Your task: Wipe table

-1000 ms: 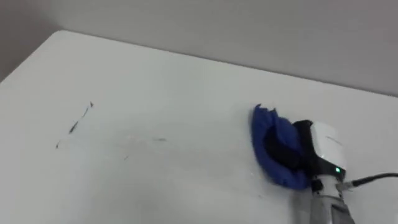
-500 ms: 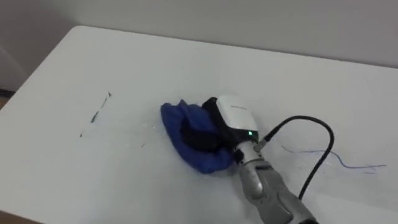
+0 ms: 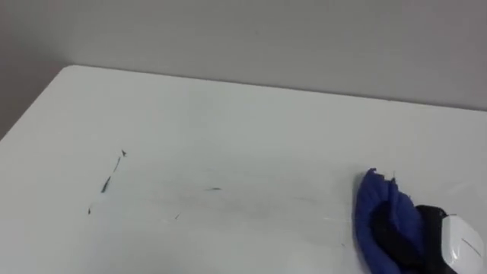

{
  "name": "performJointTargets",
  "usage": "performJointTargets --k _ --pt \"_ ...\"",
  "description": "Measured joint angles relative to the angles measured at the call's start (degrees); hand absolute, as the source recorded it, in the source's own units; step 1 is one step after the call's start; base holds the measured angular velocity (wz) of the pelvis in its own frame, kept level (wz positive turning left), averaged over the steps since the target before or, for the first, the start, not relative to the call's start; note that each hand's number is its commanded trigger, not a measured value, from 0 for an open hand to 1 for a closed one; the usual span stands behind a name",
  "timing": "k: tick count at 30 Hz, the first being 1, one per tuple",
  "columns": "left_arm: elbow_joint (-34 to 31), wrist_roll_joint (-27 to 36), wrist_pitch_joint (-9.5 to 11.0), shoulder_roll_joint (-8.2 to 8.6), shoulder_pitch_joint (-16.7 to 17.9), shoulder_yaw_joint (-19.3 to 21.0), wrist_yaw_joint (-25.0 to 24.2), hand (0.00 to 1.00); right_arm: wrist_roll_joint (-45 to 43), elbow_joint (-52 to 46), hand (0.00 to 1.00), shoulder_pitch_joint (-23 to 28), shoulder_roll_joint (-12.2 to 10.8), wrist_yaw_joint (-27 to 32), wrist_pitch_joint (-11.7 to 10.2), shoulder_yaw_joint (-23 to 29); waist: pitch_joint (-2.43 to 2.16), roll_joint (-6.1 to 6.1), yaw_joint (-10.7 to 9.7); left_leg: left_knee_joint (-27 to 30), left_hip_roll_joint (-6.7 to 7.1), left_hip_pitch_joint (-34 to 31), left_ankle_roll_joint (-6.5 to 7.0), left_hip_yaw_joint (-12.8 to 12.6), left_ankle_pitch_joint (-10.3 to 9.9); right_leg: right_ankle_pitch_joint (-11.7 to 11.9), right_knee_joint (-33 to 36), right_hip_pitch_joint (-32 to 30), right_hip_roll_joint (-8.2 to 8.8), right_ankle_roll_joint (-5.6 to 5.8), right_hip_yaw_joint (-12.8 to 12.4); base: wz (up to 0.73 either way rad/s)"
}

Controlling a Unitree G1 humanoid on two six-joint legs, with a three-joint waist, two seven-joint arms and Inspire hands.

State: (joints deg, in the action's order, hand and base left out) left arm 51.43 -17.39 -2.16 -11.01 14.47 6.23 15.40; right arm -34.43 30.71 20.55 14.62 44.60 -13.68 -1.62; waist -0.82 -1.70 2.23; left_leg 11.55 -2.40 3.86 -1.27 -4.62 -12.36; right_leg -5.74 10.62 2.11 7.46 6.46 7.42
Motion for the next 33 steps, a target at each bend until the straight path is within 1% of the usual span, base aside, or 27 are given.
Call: performJointTargets --k 2,3,4,5,6,7,8,9,10,11,13,14,15,16,17,18,19,20,22,23,24,25,26,28,30,32,33 --pt "-0.1 0.7 -0.2 0.01 0.9 -0.7 0.2 0.00 -0.1 -0.2 1.00 -0.7 -0.3 -0.4 1.4 -0.7 0.00 0.21 0.7 -0.2 0.01 0.8 0.33 0.1 -0.3 0.3 -0.1 0.3 -0.79 -0.50 0.8 -0.28" --pt "0.0 1.9 -0.4 0.18 1.0 -0.9 0.2 0.00 0.2 -0.7 1.00 -1.5 -0.4 -0.5 2.8 -1.3 0.02 0.21 1.6 -0.3 0.08 1.2 0.53 0.1 -0.6 0.5 -0.1 0.2 -1.07 -0.82 0.9 -0.44" --pt "0.3 2.3 -0.5 0.41 1.0 -1.0 0.2 0.00 0.0 -2.4 1.00 -2.0 -0.9 -1.4 4.8 -1.8 0.03 0.21 2.3 -0.3 0.08 1.5 0.67 0.2 -0.8 0.8 -0.1 -0.1 -1.57 -1.19 0.9 -0.49" --pt "0.4 2.1 -0.6 0.57 1.0 -1.2 0.3 0.00 -0.1 -3.2 1.00 -2.2 -1.3 -2.0 5.9 -1.9 0.08 0.28 2.8 -0.3 0.07 1.6 0.73 0.3 -0.9 0.9 -0.2 -0.2 -1.83 -1.46 0.9 -0.51" --pt "1.3 2.2 -0.6 0.69 0.9 -2.4 0.6 0.00 -0.3 -5.0 1.00 -3.0 -2.2 -3.4 8.6 -2.6 0.16 0.45 3.6 -0.3 0.05 1.8 0.83 0.5 -1.1 1.2 -0.2 -0.4 -2.28 -1.91 0.9 -0.61" --pt "1.8 2.2 -1.3 0.80 0.5 -3.8 0.5 0.00 -0.8 -6.8 1.00 -4.2 -2.6 -4.9 11.2 -4.6 0.22 0.63 5.1 -0.2 0.03 1.8 0.89 0.6 -1.3 1.6 -0.1 -1.1 -2.78 -2.45 0.9 -0.62" --pt "1.8 2.2 -1.6 0.87 0.4 -4.5 0.5 0.00 -1.8 -7.9 1.00 -5.1 -2.8 -5.9 12.3 -6.0 0.38 0.71 5.8 -0.2 0.03 1.8 0.79 0.8 -1.5 1.8 -0.1 -1.4 -3.08 -2.79 0.9 -0.55" --pt "1.8 2.4 -1.8 1.04 0.3 -5.7 0.6 0.00 -3.0 -9.2 1.00 -7.9 -3.1 -8.4 13.6 -9.7 0.60 0.94 6.3 -0.2 0.04 1.7 0.77 1.9 -1.6 2.1 -0.1 -1.6 -3.78 -3.16 0.9 -0.30" --pt "1.8 2.8 -2.2 1.35 0.1 -6.9 0.5 0.00 -4.8 -9.2 1.00 -11.3 -3.4 -10.9 14.1 -13.1 0.94 1.20 6.6 -0.2 0.04 1.7 0.77 3.0 -1.7 2.2 -0.1 -1.6 -4.17 -3.32 0.9 -0.17" --pt "1.7 3.1 -2.4 1.62 -0.1 -7.3 0.5 0.00 -5.3 -9.2 1.00 -12.8 -4.0 -11.9 14.1 -14.6 1.05 1.36 7.0 -0.2 0.04 1.7 0.76 3.5 -1.7 2.2 -0.1 -1.7 -4.35 -3.33 0.9 0.00" --pt "1.3 3.1 -2.7 2.90 -0.2 -7.8 0.1 0.00 -7.8 -9.2 1.00 -17.4 -5.6 -15.5 13.9 -19.5 1.44 1.83 8.6 -0.2 0.14 1.3 0.54 5.7 -1.6 1.6 -0.2 -1.7 -4.76 -4.04 1.0 0.19" --pt "1.2 3.1 -2.7 2.99 -0.2 -7.9 -0.1 0.00 -8.7 -9.2 1.00 -18.0 -5.7 -16.2 13.7 -19.8 1.44 1.78 8.9 -0.2 0.23 0.9 0.43 6.5 -1.5 1.2 -0.2 -1.7 -4.73 -4.20 1.3 0.51" --pt "0.5 3.1 -3.0 2.90 0.1 -7.8 -0.6 0.00 -9.6 -9.3 1.00 -19.0 -5.7 -17.2 13.3 -20.1 1.35 1.50 9.2 -0.2 0.39 0.3 0.36 8.0 -1.2 0.5 -0.2 -1.7 -4.71 -4.30 1.5 0.65" --pt "-0.5 3.3 -3.7 2.63 1.8 -7.7 -1.1 0.00 -9.8 -9.1 1.00 -19.1 -5.6 -17.5 13.3 -19.8 1.27 1.37 9.0 -0.2 0.41 -0.1 0.39 8.9 -0.9 -0.1 -0.4 -1.5 -4.71 -4.30 2.1 0.63" --pt "-1.2 3.2 -4.1 2.61 2.5 -7.6 -1.2 0.00 -10.1 -9.1 1.00 -18.9 -5.5 -17.6 13.3 -19.4 1.09 1.13 8.9 -0.3 0.41 -0.1 0.34 9.1 -0.8 -0.2 -0.7 -1.1 -4.71 -4.26 2.5 0.46" --pt "-2.3 3.1 -4.8 2.80 4.2 -7.0 -1.7 0.00 -10.2 -9.2 1.00 -18.4 -4.8 -17.5 12.5 -18.0 1.40 1.34 8.7 -0.4 0.41 -0.3 0.31 9.4 -0.8 -0.3 -1.1 -0.9 -4.67 -4.29 3.0 0.22" --pt "-2.9 3.1 -5.3 2.95 5.4 -6.2 -2.5 0.00 -10.7 -8.9 1.00 -17.8 -4.8 -17.0 11.5 -16.2 1.80 1.47 8.3 -0.2 0.43 -0.6 0.34 9.4 -0.7 -0.2 -1.2 -1.1 -4.58 -4.31 3.2 0.19" --pt "-3.0 3.1 -5.4 2.76 6.0 -6.1 -2.6 0.00 -10.7 -8.3 1.00 -17.5 -4.8 -16.5 10.9 -15.3 1.78 1.46 7.8 -0.1 0.48 -0.7 0.35 9.5 -0.5 -0.2 -1.2 -1.0 -4.45 -4.31 3.6 0.26" --pt "-3.1 1.9 -5.4 2.45 7.9 -2.6 -3.4 0.00 -10.5 -5.5 1.00 -14.2 -4.4 -13.2 8.5 -10.4 1.49 0.97 5.1 -0.2 0.75 -0.4 0.33 9.6 -0.1 -0.4 -2.2 1.2 -4.12 -4.02 4.3 0.52" --pt "-3.1 1.3 -5.4 2.33 8.1 -1.6 -3.6 0.00 -10.5 -5.0 1.00 -12.8 -3.9 -12.0 8.0 -9.1 1.41 0.92 4.8 -0.1 0.86 -0.3 0.38 9.6 -0.1 -0.6 -2.4 1.7 -4.00 -3.83 4.3 0.58" --pt "-3.1 0.3 -5.4 1.97 8.3 0.1 -3.7 0.00 -10.4 -4.0 1.00 -9.7 -2.5 -9.5 7.1 -6.6 0.91 0.64 4.1 -0.1 1.10 0.0 0.52 9.7 0.1 -0.8 -2.9 2.6 -3.82 -3.51 4.0 0.36" --pt "-3.1 -0.9 -5.2 1.34 8.4 1.1 -3.7 0.00 -9.9 -3.1 1.00 -6.8 -1.4 -7.6 6.6 -4.0 0.54 0.07 4.0 -0.3 1.32 0.9 0.62 9.7 0.1 -1.3 -2.8 3.2 -3.57 -2.95 4.0 0.23" --pt "-3.1 -1.0 -5.1 0.70 9.0 1.8 -3.7 0.00 -8.5 -1.2 1.00 -5.0 -0.9 -6.2 6.0 -2.0 -0.06 0.07 4.0 -0.2 1.45 1.6 0.73 9.7 0.0 -1.5 -2.8 4.2 -3.49 -2.70 3.9 0.00" --pt "-3.1 -0.9 -4.9 0.12 9.1 2.1 -3.7 0.00 -7.3 0.9 1.00 -3.3 -0.9 -4.8 5.6 0.7 0.02 -0.28 3.8 0.0 1.67 2.7 0.85 9.9 -0.1 -1.6 -2.8 5.3 -3.36 -2.56 3.7 0.02" --pt "-3.6 -0.9 -4.8 0.08 8.9 1.1 -3.8 0.00 -3.6 2.0 1.00 -3.1 -0.5 -4.5 5.5 0.8 0.02 -0.39 3.5 0.5 2.10 2.7 0.99 10.3 -0.2 -1.7 -2.7 5.7 -3.09 -2.38 3.5 0.12" --pt "-3.7 -0.9 -4.8 0.07 8.2 -1.2 -3.8 0.00 -1.3 1.7 1.00 -4.0 -0.6 -4.8 6.2 0.2 -0.01 -0.27 3.7 1.1 2.49 2.3 1.08 10.8 -0.2 -1.9 -2.4 5.3 -2.86 -2.23 3.4 0.12" --pt "-3.7 -1.1 -4.8 0.25 7.8 -2.3 -3.8 0.00 -1.0 1.5 1.00 -4.3 -0.9 -5.2 6.8 0.2 0.02 -0.17 4.3 1.2 2.56 2.3 1.10 10.7 -0.2 -1.9 -1.9 5.0 -2.84 -2.24 3.0 -0.12"
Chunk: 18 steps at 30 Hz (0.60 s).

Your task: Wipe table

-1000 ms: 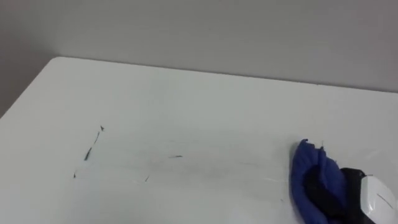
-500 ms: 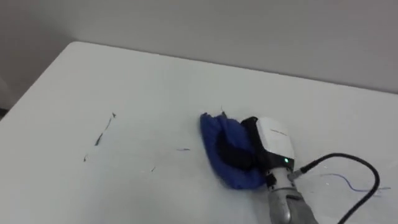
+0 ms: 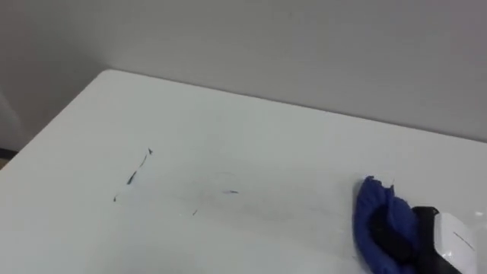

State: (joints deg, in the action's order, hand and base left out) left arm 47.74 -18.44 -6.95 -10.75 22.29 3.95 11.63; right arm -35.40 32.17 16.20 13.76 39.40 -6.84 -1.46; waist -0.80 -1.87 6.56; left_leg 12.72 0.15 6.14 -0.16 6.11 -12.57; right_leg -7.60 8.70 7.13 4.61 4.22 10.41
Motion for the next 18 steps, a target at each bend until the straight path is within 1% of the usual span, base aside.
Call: performJointTargets --k 1,2,3,4,5,6,7,8,9,10,11,12,13,14,15,16,17,18 --pt "-0.2 -0.3 -0.1 0.19 -0.1 -0.9 0.1 0.00 0.1 -1.4 1.00 -0.1 -0.3 -0.4 1.6 -0.7 0.01 -0.02 0.4 0.0 -0.08 0.1 0.00 -0.4 0.0 0.0 0.1 -0.1 -0.12 -0.04 -0.5 -0.19" --pt "-0.4 -0.3 -0.1 0.44 -0.2 -1.1 0.1 0.00 0.0 -1.8 1.00 -0.4 -0.4 -0.5 2.6 -1.4 0.04 0.03 0.6 0.0 -0.23 0.1 0.00 -0.7 0.0 0.1 0.1 -0.2 -0.27 -0.18 -0.8 -0.29" --pt "-0.5 -0.1 -0.2 0.82 -0.6 -1.4 0.2 0.00 -0.5 -3.2 1.00 -1.0 -1.2 -1.0 4.6 -2.7 0.10 0.11 1.5 -0.1 -0.56 0.2 -0.02 -1.4 0.0 0.4 0.2 -0.4 -0.67 -0.50 -1.8 -0.41" --pt "-0.2 0.3 -0.2 0.85 -1.1 -2.5 0.3 0.00 -1.1 -5.1 1.00 -1.8 -1.4 -2.5 6.6 -4.4 0.13 0.22 2.4 -0.2 -0.72 0.3 -0.10 -1.5 -0.1 0.6 0.2 -1.0 -1.09 -0.72 -2.7 -0.45" --pt "0.2 0.3 -0.3 0.87 -1.5 -3.3 0.3 0.00 -1.2 -6.4 1.00 -2.2 -1.6 -3.5 7.7 -5.5 0.16 0.30 3.0 -0.3 -0.75 0.2 -0.14 -1.4 -0.1 0.7 0.3 -1.2 -1.31 -0.81 -3.0 -0.48" --pt "1.0 0.3 -0.7 0.93 -2.5 -4.9 0.5 0.00 -1.5 -8.9 1.00 -3.6 -1.8 -5.6 9.9 -8.9 0.26 0.43 4.4 -0.6 -0.86 0.2 -0.28 -1.2 -0.2 1.1 0.4 -1.9 -1.77 -1.10 -3.7 -0.48" --pt "1.6 0.3 -1.1 1.15 -3.5 -5.8 0.6 0.00 -2.3 -10.5 1.00 -6.1 -1.9 -7.9 10.8 -13.1 0.44 0.50 5.5 -1.0 -0.97 0.0 -0.31 -1.1 -0.1 1.3 0.6 -2.7 -2.11 -1.50 -4.1 -0.44" --pt "1.7 0.3 -1.5 1.37 -4.4 -6.6 0.7 0.00 -4.7 -10.7 1.00 -9.2 -2.4 -9.8 10.7 -16.4 0.70 0.58 6.3 -1.0 -1.04 -0.5 -0.39 -0.8 -0.1 1.4 0.8 -3.5 -2.43 -1.73 -4.5 -0.24" --pt "1.7 0.3 -1.5 1.59 -4.8 -6.8 0.7 0.00 -5.9 -10.7 1.00 -10.7 -3.2 -10.7 10.7 -17.9 0.98 0.67 6.6 -1.0 -1.10 -0.7 -0.43 -0.7 -0.1 1.5 0.9 -3.7 -2.64 -1.86 -4.9 0.03" --pt "1.7 0.3 -1.6 2.20 -5.0 -6.9 0.7 0.00 -7.7 -10.7 1.00 -12.8 -4.5 -12.3 10.5 -20.2 1.17 0.89 6.9 -1.0 -1.09 -1.3 -0.43 -0.2 0.0 1.4 1.0 -4.2 -2.74 -2.05 -5.0 0.15" --pt "1.6 0.2 -1.6 2.49 -5.0 -7.0 0.7 0.00 -8.2 -10.6 1.00 -13.7 -4.9 -13.0 10.3 -21.0 1.29 1.07 7.1 -1.0 -1.05 -1.5 -0.27 0.1 0.1 1.4 0.9 -4.3 -2.72 -2.13 -4.8 0.26" --pt "1.1 0.2 -1.7 2.79 -5.0 -7.1 0.6 0.00 -8.8 -10.6 1.00 -15.1 -5.2 -14.2 9.6 -22.3 1.42 1.30 7.4 -1.2 -0.96 -1.8 -0.27 0.7 0.1 1.2 0.8 -4.2 -2.60 -2.34 -4.1 0.28" --pt "0.4 0.2 -1.9 2.78 -3.8 -7.1 0.5 0.00 -9.5 -10.6 1.00 -15.4 -5.3 -14.6 9.0 -22.4 1.38 1.40 7.6 -1.3 -0.90 -1.9 -0.26 1.2 0.1 0.8 0.8 -4.1 -2.58 -2.38 -4.0 0.29" --pt "0.0 0.3 -2.0 2.70 -3.6 -7.1 0.4 0.00 -9.7 -10.5 1.00 -15.2 -5.2 -14.6 8.6 -22.1 1.34 1.39 7.5 -1.5 -0.87 -1.8 -0.26 1.5 0.1 0.7 0.7 -4.0 -2.58 -2.38 -3.9 0.21" --pt "-0.6 0.5 -2.4 2.69 -2.7 -7.0 0.1 0.00 -9.7 -10.8 1.00 -14.7 -4.7 -14.3 7.5 -21.5 1.59 1.38 7.1 -1.8 -0.83 -1.7 -0.24 1.7 0.1 0.6 0.7 -4.2 -2.56 -2.41 -3.8 0.11" --pt "-0.7 0.9 -2.6 2.70 -1.8 -7.0 0.0 0.00 -9.7 -10.8 1.00 -14.9 -4.0 -13.6 6.4 -21.1 2.29 1.40 6.1 -1.5 -0.80 -2.2 -0.23 1.7 0.1 0.6 0.6 -4.2 -2.52 -2.45 -3.7 0.08" --pt "-0.9 1.0 -2.7 2.69 -1.5 -6.9 0.0 0.00 -9.7 -10.3 1.00 -14.5 -3.9 -13.1 5.7 -20.5 2.34 1.51 5.6 -1.4 -0.75 -2.5 -0.22 1.8 0.1 0.6 0.3 -4.2 -2.50 -2.43 -3.7 0.19" --pt "-1.5 0.8 -2.7 2.47 -0.7 -6.5 0.0 0.00 -9.7 -9.8 1.00 -12.9 -3.8 -11.6 4.3 -19.0 2.09 1.54 4.1 -1.3 -0.63 -2.7 -0.18 1.7 0.2 0.6 0.1 -4.0 -2.28 -2.36 -3.1 0.29"
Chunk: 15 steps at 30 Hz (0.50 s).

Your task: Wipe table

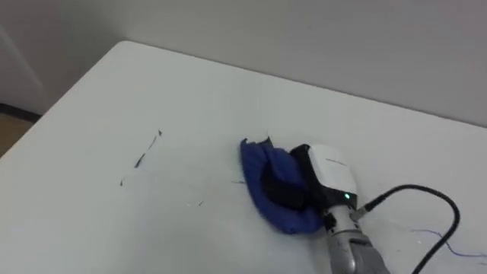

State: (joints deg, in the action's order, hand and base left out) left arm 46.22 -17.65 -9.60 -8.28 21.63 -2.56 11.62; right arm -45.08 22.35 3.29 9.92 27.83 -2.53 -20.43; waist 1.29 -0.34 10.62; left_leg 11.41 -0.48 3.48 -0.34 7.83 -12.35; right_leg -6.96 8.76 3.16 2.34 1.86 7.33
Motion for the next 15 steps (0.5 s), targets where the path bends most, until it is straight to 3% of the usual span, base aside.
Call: performJointTargets --k 3,5,6,7,9,11,14,15 --pt "-0.4 -0.7 0.4 -0.40 0.8 4.2 0.0 0.00 0.1 1.2 1.00 7.4 2.5 6.7 -3.7 6.0 -0.54 -0.30 -2.0 -0.1 0.37 1.1 0.19 -1.5 0.3 -0.4 0.0 1.0 0.79 0.59 0.7 0.20" --pt "-0.5 -0.7 0.4 -1.19 1.6 7.1 0.0 0.00 0.6 2.8 1.00 12.0 3.8 11.3 -4.5 10.1 -1.25 -0.32 -3.5 0.4 0.77 1.3 0.55 -1.6 0.1 -0.7 0.4 1.8 1.32 0.96 0.9 0.13" --pt "-0.6 -0.7 0.5 -1.78 1.7 8.2 0.1 0.00 1.7 4.5 1.00 14.6 4.0 14.2 -4.9 12.8 -1.99 -0.90 -4.3 1.2 1.17 1.4 0.96 -1.6 -0.3 -1.3 1.8 1.8 1.82 1.24 1.0 0.00" --pt "-0.6 -0.7 0.5 -2.24 1.7 8.4 0.1 0.00 3.5 6.3 1.00 16.2 4.1 16.2 -5.2 15.0 -2.28 -0.77 -4.6 2.9 1.39 1.7 1.43 -2.5 -1.2 -2.1 3.9 1.8 2.38 1.49 1.0 -0.06" --pt "-0.5 -0.6 0.7 -2.34 1.2 8.5 0.1 0.00 6.0 9.3 1.00 15.2 4.1 17.1 -5.3 16.3 -2.24 -0.65 -4.5 6.1 1.58 1.7 2.11 -4.1 -3.1 -3.5 8.2 0.7 3.30 1.80 1.2 -0.38" --pt "-0.4 -0.5 1.2 -2.31 0.2 7.7 0.2 0.00 6.8 11.7 1.00 12.7 3.9 16.6 -4.4 15.8 -2.27 -0.36 -4.0 9.0 1.37 1.2 2.83 -5.4 -4.8 -4.1 11.1 -0.5 4.33 2.04 2.2 -0.46" --pt "0.8 0.1 1.8 -1.90 -2.3 6.1 1.1 0.00 6.7 11.9 1.00 7.5 2.2 15.4 0.7 14.1 -2.28 0.76 -0.5 12.8 -0.39 -0.2 3.54 -10.0 -7.0 -3.5 15.5 -3.3 6.13 1.58 4.9 -0.79" --pt "2.9 0.2 2.2 -1.90 -4.0 5.7 1.6 0.00 6.3 11.1 1.00 5.6 0.9 13.7 3.4 13.0 -2.10 1.18 1.0 13.8 -1.70 -1.0 3.12 -11.2 -7.4 -3.8 21.1 -5.8 6.71 0.53 5.8 -0.75"
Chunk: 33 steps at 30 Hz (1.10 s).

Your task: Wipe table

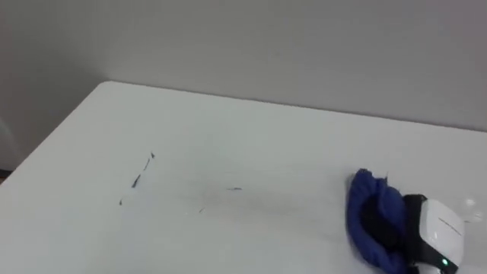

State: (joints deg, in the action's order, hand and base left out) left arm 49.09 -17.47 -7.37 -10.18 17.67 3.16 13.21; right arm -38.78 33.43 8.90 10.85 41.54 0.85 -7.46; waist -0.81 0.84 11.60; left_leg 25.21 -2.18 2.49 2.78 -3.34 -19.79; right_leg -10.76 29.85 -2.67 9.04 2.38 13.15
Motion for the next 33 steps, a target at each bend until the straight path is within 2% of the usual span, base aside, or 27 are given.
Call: performJointTargets --k 1,2,3,4,5,7,8,9,10,11,12,13,14,15,16,19,20,21,22,24,25,26,27,28,30,31,33 --pt "0.9 0.0 0.2 -0.03 -1.9 -0.1 0.0 0.00 -0.3 -1.7 1.00 -1.2 -1.4 -1.9 2.8 -1.3 0.01 0.07 1.7 0.2 -1.55 -0.8 -0.59 -1.0 0.1 -0.6 4.3 -2.0 1.27 -0.02 0.0 -0.70" --pt "1.5 0.2 0.7 -0.11 -2.8 -0.3 0.2 0.00 -0.3 -2.8 1.00 -2.0 -2.1 -3.0 4.3 -2.6 0.06 0.12 3.1 0.2 -2.29 -1.2 -1.16 -1.4 0.2 -0.9 5.1 -2.9 2.15 0.32 0.1 -0.74" --pt "3.2 1.3 2.3 -0.70 -4.3 -1.3 0.2 0.00 -1.4 -5.2 1.00 -5.3 -3.2 -6.0 6.6 -6.8 0.28 0.14 6.2 0.1 -3.32 -2.1 -2.39 -1.3 0.5 -1.6 4.1 -4.0 3.58 1.03 -0.6 -1.13" --pt "4.1 2.0 3.1 -1.14 -5.5 -1.3 0.1 0.00 -3.5 -5.7 1.00 -10.6 -4.3 -9.3 6.9 -12.4 1.10 0.08 9.4 -0.7 -4.18 -2.2 -3.48 -0.5 0.6 -1.3 0.2 -4.2 4.77 1.51 -0.8 -1.16" --pt "4.1 2.3 3.3 -1.53 -5.8 -1.2 0.1 0.00 -4.6 -5.7 1.00 -13.5 -5.1 -10.6 6.7 -15.3 1.45 -0.15 9.8 -1.1 -4.26 -2.7 -4.00 1.5 0.7 -0.9 -2.8 -3.9 4.94 1.89 -0.7 -0.70" --pt "4.1 2.3 3.7 -2.59 -8.7 -2.0 -0.3 0.00 -7.6 -6.9 1.00 -22.5 -8.3 -14.5 3.6 -22.3 2.18 -1.28 10.3 -2.7 -5.98 -6.6 -7.15 9.5 2.1 4.7 -15.5 -1.6 4.41 2.89 0.5 0.39" --pt "4.1 2.2 3.8 -2.71 -9.7 -2.2 -0.3 0.00 -8.7 -7.4 1.00 -24.2 -8.4 -15.2 2.8 -22.9 2.20 -1.64 10.4 -3.2 -6.28 -7.9 -8.04 11.7 2.6 6.7 -17.4 -1.0 4.25 3.08 1.4 1.08" --pt "4.2 2.2 4.0 -2.94 -11.1 -2.3 -0.4 0.00 -8.9 -7.4 1.00 -26.0 -8.3 -15.5 1.3 -22.8 2.22 -2.97 10.3 -4.2 -6.42 -9.3 -9.80 14.8 3.5 10.0 -18.4 -0.2 4.26 4.27 2.3 1.16" --pt "4.2 2.4 4.1 -2.44 -11.0 -2.2 -0.5 0.00 -8.6 -7.0 1.00 -26.4 -7.5 -15.5 1.1 -22.3 2.14 -3.03 10.2 -4.8 -7.17 -10.0 -11.45 15.7 4.4 6.4 -17.2 0.7 3.27 6.15 3.1 1.12" --pt "4.2 2.3 4.1 -2.18 -10.9 -2.2 -0.8 0.00 -8.5 -6.9 1.00 -26.0 -6.5 -15.5 1.1 -22.2 2.13 -2.96 9.9 -4.9 -7.61 -10.2 -11.89 15.4 5.1 4.7 -16.5 1.1 2.94 6.05 3.7 0.95" --pt "4.5 2.2 4.2 -2.04 -9.5 -2.2 -1.7 0.00 -8.6 -6.4 1.00 -23.7 -4.2 -15.7 1.0 -21.6 2.03 -3.11 9.0 -5.9 -8.39 -9.9 -12.32 13.0 6.9 2.4 -15.7 1.7 2.61 6.11 4.3 0.68" --pt "5.0 2.3 4.1 -2.00 -7.6 -2.0 -2.5 0.00 -6.8 -7.2 1.00 -20.1 -2.6 -15.1 -1.3 -19.3 1.94 -3.25 8.4 -6.8 -9.21 -9.2 -12.31 9.5 8.6 0.7 -14.7 2.0 2.47 5.95 4.3 0.46" --pt "5.0 2.3 4.0 -1.94 -6.3 -1.7 -2.9 0.00 -6.8 -8.1 1.00 -18.4 -1.9 -14.9 -1.8 -18.4 1.96 -3.16 8.1 -7.2 -9.71 -8.7 -12.31 8.3 9.3 0.1 -14.2 2.1 2.27 5.63 4.4 0.10" --pt "4.9 3.1 3.9 -1.93 -3.8 -0.8 -3.7 0.00 -6.3 -9.2 1.00 -15.4 -0.6 -14.3 -3.4 -17.1 1.89 -2.88 6.4 -7.9 -10.56 -7.9 -12.49 7.6 10.5 -0.4 -13.8 2.7 1.66 5.17 5.0 0.21" --pt "4.8 3.5 3.8 -1.63 -1.9 0.6 -4.5 0.00 -6.4 -9.8 1.00 -12.3 0.6 -13.2 -5.5 -14.8 1.90 -2.85 3.3 -8.5 -10.85 -7.5 -12.51 6.3 11.9 -0.7 -13.6 3.9 1.51 4.84 6.5 0.35" --pt "4.3 1.5 3.7 0.38 -1.2 3.5 -6.2 0.00 -6.4 -12.0 1.00 -4.8 3.3 -10.0 -7.5 -6.5 1.83 -2.15 -2.4 -9.6 -10.96 -7.5 -12.20 0.9 12.9 -0.9 -14.2 5.7 1.59 5.06 8.0 0.56" --pt "4.1 1.4 3.7 0.44 -1.5 3.6 -6.2 0.00 -6.4 -12.0 1.00 -3.6 3.4 -9.3 -7.6 -5.5 1.71 -2.29 -3.0 -9.7 -10.91 -7.5 -12.22 0.3 12.9 -1.0 -14.2 5.9 1.66 5.27 8.2 0.33" --pt "3.7 1.0 3.8 0.38 -1.7 3.7 -6.2 0.00 -6.2 -11.7 1.00 -1.5 3.3 -8.0 -7.6 -4.3 1.31 -2.58 -3.5 -9.5 -10.88 -7.4 -12.24 -0.8 12.9 -1.1 -14.3 6.4 1.75 5.46 8.5 0.22" --pt "3.8 1.0 4.0 0.25 -2.5 3.6 -6.0 0.00 -5.7 -10.7 1.00 -0.4 3.3 -7.4 -7.5 -3.7 1.01 -2.74 -3.6 -8.8 -10.83 -7.2 -12.46 -1.6 12.7 -1.2 -14.5 7.3 1.78 5.55 8.5 0.16" --pt "3.8 1.2 5.0 0.50 -3.5 2.4 -5.3 0.00 -5.7 -9.8 1.00 -0.3 2.4 -7.2 -6.4 -3.9 0.83 -3.17 -2.7 -7.3 -10.94 -6.4 -12.60 -2.4 12.1 -1.4 -15.3 8.6 1.78 5.61 8.7 -0.21" --pt "3.7 2.0 5.6 1.11 -3.6 1.2 -4.5 0.00 -5.7 -9.6 1.00 -1.4 1.9 -7.3 -5.2 -4.3 0.91 -2.73 -1.4 -6.7 -11.24 -5.7 -12.80 -2.8 11.0 -2.2 -15.4 8.6 1.70 4.94 8.4 -0.43" --pt "3.9 2.4 5.6 1.49 -3.6 0.5 -4.3 0.00 -5.8 -9.5 1.00 -1.8 1.7 -7.5 -4.3 -4.4 0.83 -2.10 -1.2 -6.6 -11.41 -5.4 -13.04 -2.8 10.6 -2.2 -15.1 8.5 1.47 4.94 7.8 -0.31" --pt "4.4 2.4 5.7 2.27 -4.0 -0.5 -3.9 0.00 -6.4 -9.7 1.00 -2.5 0.9 -7.9 -2.6 -4.5 0.91 -1.14 -0.5 -6.6 -11.12 -5.1 -13.15 -2.8 9.5 -2.3 -14.8 8.3 1.48 5.18 7.2 -0.41" --pt "5.0 2.2 5.6 2.65 -4.2 -0.9 -3.2 0.00 -6.7 -9.9 1.00 -3.9 0.7 -9.4 -1.1 -5.2 0.79 -0.46 2.1 -6.6 -10.75 -4.8 -12.75 -2.7 9.0 -2.1 -14.7 6.8 1.35 5.70 5.3 -0.61" --pt "5.6 2.4 4.3 2.37 -3.7 -1.2 -1.9 0.00 -6.5 -10.0 1.00 -7.4 0.0 -11.7 0.3 -9.0 0.82 -0.10 4.9 -8.0 -9.51 -4.8 -12.08 -1.2 8.7 -0.4 -15.1 4.3 0.87 5.15 2.8 -0.86" --pt "5.7 2.4 2.9 2.24 -3.3 -1.2 -1.4 0.00 -6.5 -10.0 1.00 -9.6 -0.1 -13.2 0.5 -11.9 0.88 0.04 5.1 -8.9 -8.80 -5.0 -11.67 -0.3 9.0 1.0 -15.6 3.7 0.62 4.62 2.1 -0.46" --pt "5.7 2.6 2.3 2.25 -3.5 -1.6 -1.3 0.00 -6.7 -10.0 1.00 -11.0 -1.2 -14.9 0.1 -14.1 1.06 0.31 3.9 -9.3 -7.58 -5.6 -11.14 1.8 9.5 1.4 -15.9 3.7 0.64 4.54 1.1 0.20"
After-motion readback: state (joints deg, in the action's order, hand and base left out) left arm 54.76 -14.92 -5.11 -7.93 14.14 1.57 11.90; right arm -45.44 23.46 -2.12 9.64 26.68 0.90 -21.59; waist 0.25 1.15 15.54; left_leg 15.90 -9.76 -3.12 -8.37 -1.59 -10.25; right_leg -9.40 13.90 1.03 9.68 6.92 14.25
